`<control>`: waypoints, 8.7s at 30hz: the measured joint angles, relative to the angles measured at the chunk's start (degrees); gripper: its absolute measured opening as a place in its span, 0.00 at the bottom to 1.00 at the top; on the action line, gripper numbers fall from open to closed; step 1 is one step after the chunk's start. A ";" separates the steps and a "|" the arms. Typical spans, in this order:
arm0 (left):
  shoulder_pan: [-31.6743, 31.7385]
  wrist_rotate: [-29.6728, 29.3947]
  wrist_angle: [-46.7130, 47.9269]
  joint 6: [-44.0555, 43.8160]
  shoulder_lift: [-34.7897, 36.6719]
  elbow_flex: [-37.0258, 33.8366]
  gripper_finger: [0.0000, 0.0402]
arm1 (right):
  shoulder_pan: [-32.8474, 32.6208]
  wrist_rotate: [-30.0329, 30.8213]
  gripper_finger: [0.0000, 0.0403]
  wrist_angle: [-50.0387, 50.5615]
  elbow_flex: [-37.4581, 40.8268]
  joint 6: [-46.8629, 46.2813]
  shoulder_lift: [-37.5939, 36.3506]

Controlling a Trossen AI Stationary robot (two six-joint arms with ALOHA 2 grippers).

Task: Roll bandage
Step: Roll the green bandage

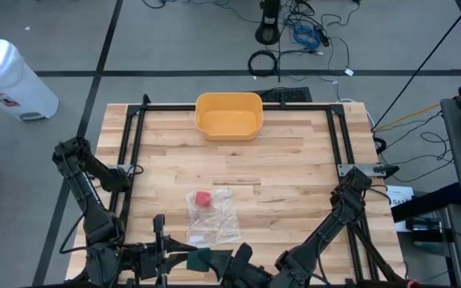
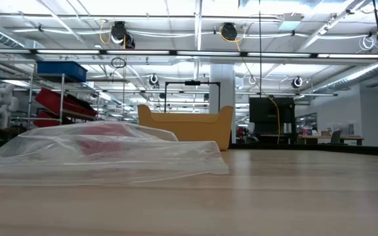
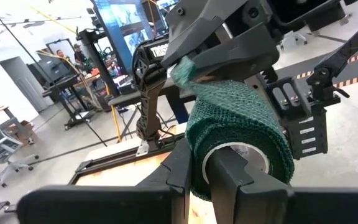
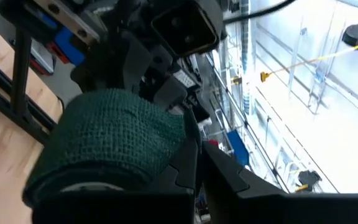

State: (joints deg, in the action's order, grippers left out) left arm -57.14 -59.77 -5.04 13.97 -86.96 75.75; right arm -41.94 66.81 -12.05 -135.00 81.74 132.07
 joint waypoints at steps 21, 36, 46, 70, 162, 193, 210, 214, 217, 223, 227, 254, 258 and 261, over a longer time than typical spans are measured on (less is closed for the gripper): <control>-1.58 0.04 1.31 -0.10 0.00 0.00 0.10 | 0.27 2.55 0.11 0.28 0.02 -5.81 0.02; -1.68 3.19 1.84 0.10 -0.04 -0.02 0.10 | -0.02 4.24 0.30 -0.17 0.02 -6.40 0.02; -1.76 2.89 1.97 0.36 -0.04 -0.02 0.10 | -8.38 3.23 0.31 12.59 0.02 -6.00 0.02; -1.77 2.73 -0.55 -3.18 -0.04 0.11 0.10 | -6.36 3.33 0.54 29.25 0.02 9.28 6.40; 0.52 0.61 2.98 -6.12 -0.04 0.17 0.10 | -0.91 -4.16 0.00 -15.48 0.02 28.40 5.07; -1.33 -0.92 1.93 -4.38 0.02 0.20 0.10 | -1.64 1.93 0.00 -22.85 0.04 31.43 4.98; -1.66 -0.50 2.03 -4.13 0.02 0.20 0.10 | -0.24 -0.47 0.01 -24.17 0.04 31.56 4.98; -1.66 -0.46 2.10 -4.10 0.02 0.18 0.10 | 0.31 -0.73 0.04 -24.20 0.04 31.25 4.98; -1.66 -0.43 2.16 -4.06 0.02 0.20 0.10 | 0.94 -0.75 0.08 -24.21 0.04 30.62 4.98; -1.66 0.56 2.24 -4.04 0.02 0.19 0.10 | 2.08 -0.70 0.12 -24.25 0.02 29.41 4.98; -1.77 1.93 2.34 -4.02 -0.07 0.17 0.10 | 2.73 -0.36 0.13 -24.30 -0.04 28.60 4.92; -2.25 4.47 1.30 6.07 -0.07 0.15 0.10 | -8.39 3.74 0.14 -28.79 -0.04 10.98 4.92; -2.25 6.83 -4.14 3.24 -0.07 0.15 0.10 | -8.49 5.13 0.14 -24.24 -0.04 -1.54 4.90; -2.25 7.13 -5.79 -0.61 -0.02 0.15 0.10 | -7.88 7.03 0.15 -15.10 -0.04 -12.32 4.90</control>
State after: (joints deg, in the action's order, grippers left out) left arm -59.40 -52.64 -10.83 13.36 -86.98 75.90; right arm -49.82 73.84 -27.16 -135.04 69.43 136.97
